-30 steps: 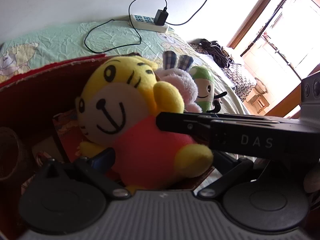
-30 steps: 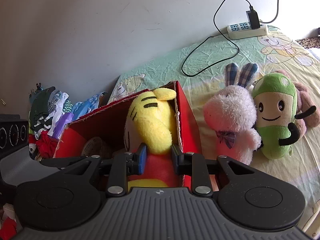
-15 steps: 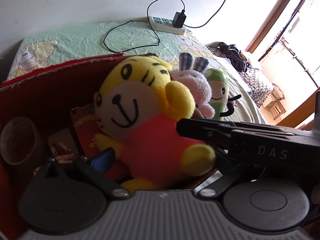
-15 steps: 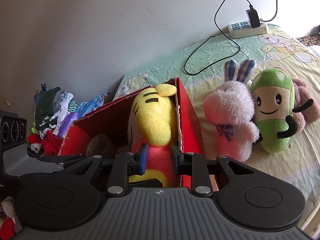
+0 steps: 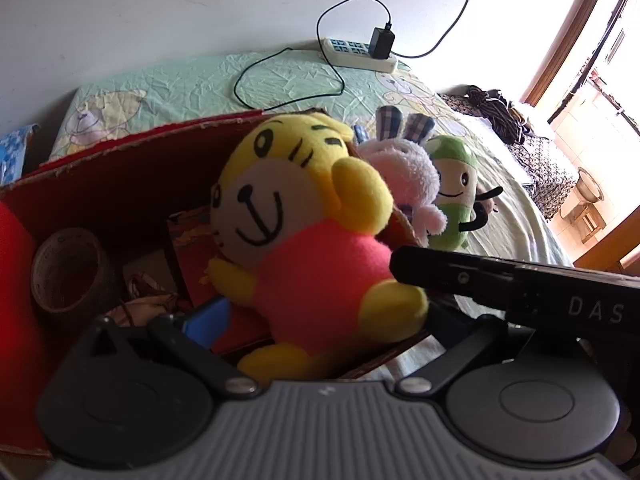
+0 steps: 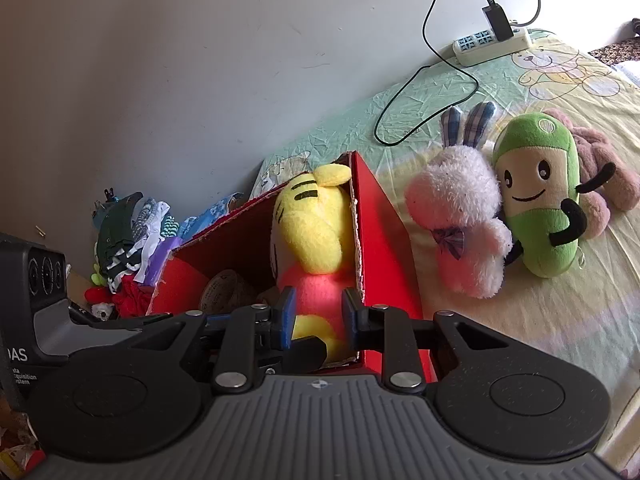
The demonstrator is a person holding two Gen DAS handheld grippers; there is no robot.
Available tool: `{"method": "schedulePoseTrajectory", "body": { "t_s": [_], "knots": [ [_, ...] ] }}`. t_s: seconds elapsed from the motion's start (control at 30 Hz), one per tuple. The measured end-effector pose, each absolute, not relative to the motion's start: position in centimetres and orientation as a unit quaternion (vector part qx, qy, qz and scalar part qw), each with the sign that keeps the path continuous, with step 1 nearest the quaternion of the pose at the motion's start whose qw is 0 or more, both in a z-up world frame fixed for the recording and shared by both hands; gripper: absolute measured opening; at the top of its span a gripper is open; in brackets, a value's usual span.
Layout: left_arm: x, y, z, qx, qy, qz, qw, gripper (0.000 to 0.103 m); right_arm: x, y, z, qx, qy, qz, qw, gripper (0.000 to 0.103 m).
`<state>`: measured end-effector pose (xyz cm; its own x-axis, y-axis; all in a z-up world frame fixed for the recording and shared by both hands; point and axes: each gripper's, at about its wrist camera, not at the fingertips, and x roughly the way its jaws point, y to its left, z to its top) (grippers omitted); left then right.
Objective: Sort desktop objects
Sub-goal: 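Lower the tiger plush into the red box and open the right gripper, then move the right gripper over to the pink teddy bear on the bed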
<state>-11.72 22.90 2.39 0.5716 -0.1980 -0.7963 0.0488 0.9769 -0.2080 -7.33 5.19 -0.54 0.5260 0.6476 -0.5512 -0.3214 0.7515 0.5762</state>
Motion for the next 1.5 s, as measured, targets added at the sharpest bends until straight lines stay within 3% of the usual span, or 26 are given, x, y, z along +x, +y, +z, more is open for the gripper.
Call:
{"method": "schedulePoseTrajectory", "body": {
  "t_s": [0.87, 1.0, 1.5],
  "knots": [
    [-11.8, 20.0, 2.6, -0.091, 0.466, 0.043, 0.879, 0.102, -5.5, 2.1, -0.8, 0.225, 0.405, 0.38, 0.801, 0.026],
    [-11.3, 19.2, 2.5, -0.085, 0.47, 0.06, 0.877, 0.102, -5.1, 1.5, -0.7, 0.213, 0.402, 0.376, 0.807, 0.038],
    [-10.6, 18.4, 2.8, -0.099, 0.474, 0.116, 0.867, 0.102, -2.8, -1.8, -2.2, 0.233, 0.428, 0.377, 0.788, 0.038]
  ]
}}
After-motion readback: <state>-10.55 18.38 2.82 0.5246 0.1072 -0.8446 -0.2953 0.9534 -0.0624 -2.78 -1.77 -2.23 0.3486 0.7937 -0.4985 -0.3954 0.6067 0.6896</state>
